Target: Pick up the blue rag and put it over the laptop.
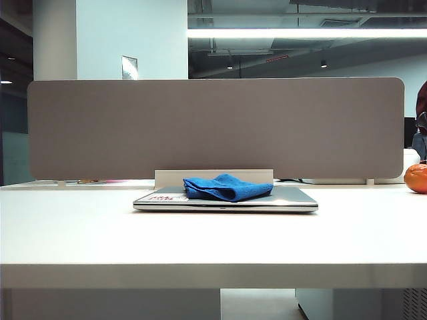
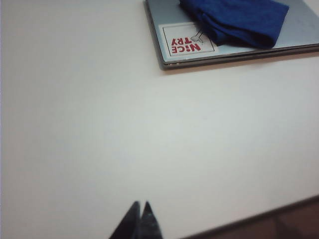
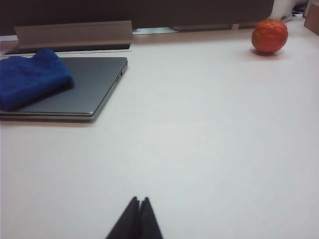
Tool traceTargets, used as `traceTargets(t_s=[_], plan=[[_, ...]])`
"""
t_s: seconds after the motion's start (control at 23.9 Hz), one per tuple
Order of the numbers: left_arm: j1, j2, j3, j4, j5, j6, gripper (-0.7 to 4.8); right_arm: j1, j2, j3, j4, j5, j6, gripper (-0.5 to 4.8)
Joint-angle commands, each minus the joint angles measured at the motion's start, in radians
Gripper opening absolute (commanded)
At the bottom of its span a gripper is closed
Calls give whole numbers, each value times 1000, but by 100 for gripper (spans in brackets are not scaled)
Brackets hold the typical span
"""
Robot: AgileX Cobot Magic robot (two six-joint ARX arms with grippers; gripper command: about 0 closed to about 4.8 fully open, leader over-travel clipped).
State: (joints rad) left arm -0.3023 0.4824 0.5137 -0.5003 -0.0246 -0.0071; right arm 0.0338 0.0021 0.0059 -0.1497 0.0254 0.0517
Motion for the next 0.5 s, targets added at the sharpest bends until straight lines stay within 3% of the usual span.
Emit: traceTargets(t_s=[0.04,0.33,0.5], plan=[[21,-8,-19,131,-42,35,-6,1,-2,-4,11,-1,-3,-1],[170,-84,-238,485,-38,6,-6,1,-2,-4,11,-1,-3,0],[258,-187,-367,604,-13,-21,-6,1,-2,-4,11,-1,-3,-1]])
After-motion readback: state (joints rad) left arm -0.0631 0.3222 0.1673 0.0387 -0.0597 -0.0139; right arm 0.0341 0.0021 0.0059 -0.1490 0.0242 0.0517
